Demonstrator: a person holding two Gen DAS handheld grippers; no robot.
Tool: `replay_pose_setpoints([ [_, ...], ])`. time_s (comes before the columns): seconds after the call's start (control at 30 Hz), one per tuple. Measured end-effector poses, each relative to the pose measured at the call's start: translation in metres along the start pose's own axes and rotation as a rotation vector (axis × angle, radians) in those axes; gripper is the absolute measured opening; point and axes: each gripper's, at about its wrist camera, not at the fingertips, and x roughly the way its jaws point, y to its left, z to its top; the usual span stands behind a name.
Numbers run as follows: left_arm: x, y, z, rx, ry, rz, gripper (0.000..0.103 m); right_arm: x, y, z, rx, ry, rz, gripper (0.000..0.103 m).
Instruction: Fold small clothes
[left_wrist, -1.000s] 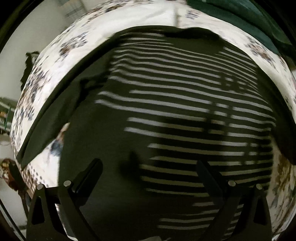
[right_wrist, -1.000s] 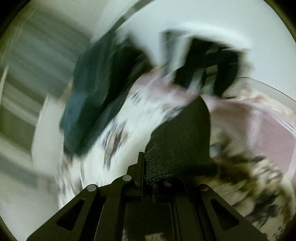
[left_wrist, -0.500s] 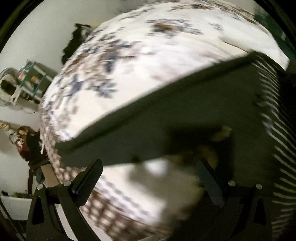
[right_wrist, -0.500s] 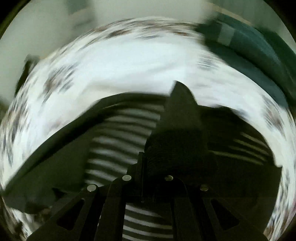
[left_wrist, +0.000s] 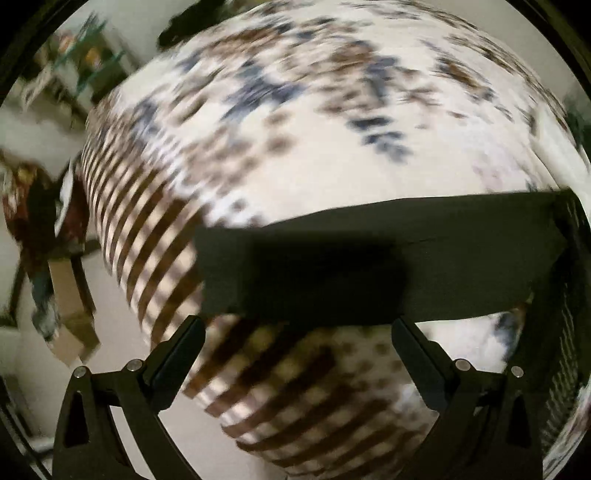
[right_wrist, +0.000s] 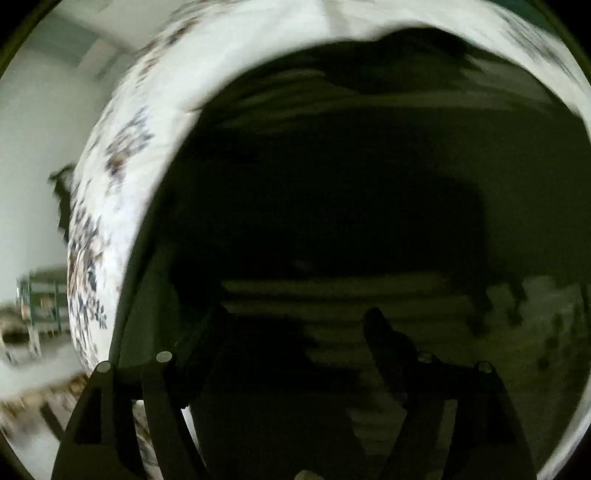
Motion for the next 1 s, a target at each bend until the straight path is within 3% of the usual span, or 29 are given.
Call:
replay_pose_setpoints([
  [0.1, 0.015, 0.032, 0.005, -0.119, 0.014, -0.06, 0.102, 0.003, -0.037, -0.025, 0.119, 0.041, -0.005, 0.078],
  [0.23, 0.039, 0.056, 0.021, -0.253, 0.009, -0.11, 0.099, 0.022, -0.061, -0.031, 0.138, 0.056, -0.061, 0.078],
  [0.3, 0.05, 0.057, 0.03, -0.266, 0.004, -0.111, 0.09, 0.028, -0.055, -0.034, 0.134, 0.06, -0.065, 0.078],
  [0.4, 0.058, 0.049, 0.044, -0.232, -0.025, -0.068, 0.055, 0.041, -0.035, -0.038, 0.109, 0.06, -0.066, 0.078],
  [0.47, 0.048, 0.046, 0.058, -0.226, -0.082, -0.042, 0.015, 0.043, -0.026, -0.04, 0.094, 0.058, -0.061, 0.078],
  [0.5, 0.043, 0.048, 0.064, -0.24, -0.104, -0.047, 0.012, 0.045, -0.021, -0.041, 0.088, 0.054, -0.058, 0.078],
  [0.6, 0.032, 0.069, 0.086, -0.359, -0.14, -0.078, 0.012, 0.05, -0.006, -0.039, 0.081, 0.049, -0.056, 0.078],
  [0.7, 0.036, 0.088, 0.088, -0.439, -0.078, -0.21, 0.014, 0.047, -0.002, -0.036, 0.089, 0.047, -0.054, 0.078],
  [0.73, 0.035, 0.091, 0.083, -0.431, -0.065, -0.253, 0.018, 0.045, -0.004, -0.036, 0.095, 0.049, -0.054, 0.078],
  [0.8, 0.033, 0.092, 0.071, -0.405, -0.05, -0.283, 0.039, 0.044, -0.008, -0.04, 0.111, 0.052, -0.052, 0.078],
  [0.83, 0.034, 0.092, 0.063, -0.396, -0.042, -0.301, 0.059, 0.039, -0.013, -0.036, 0.117, 0.054, -0.051, 0.078],
  [0.87, 0.037, 0.091, 0.057, -0.394, -0.039, -0.305, 0.067, 0.039, -0.015, -0.037, 0.123, 0.056, -0.052, 0.078],
  [0.93, 0.049, 0.088, 0.053, -0.389, -0.022, -0.33, 0.067, 0.044, -0.013, -0.034, 0.128, 0.064, -0.055, 0.078],
  [1.0, 0.061, 0.078, 0.057, -0.348, -0.011, -0.291, 0.067, 0.048, -0.015, -0.034, 0.133, 0.069, -0.065, 0.078],
])
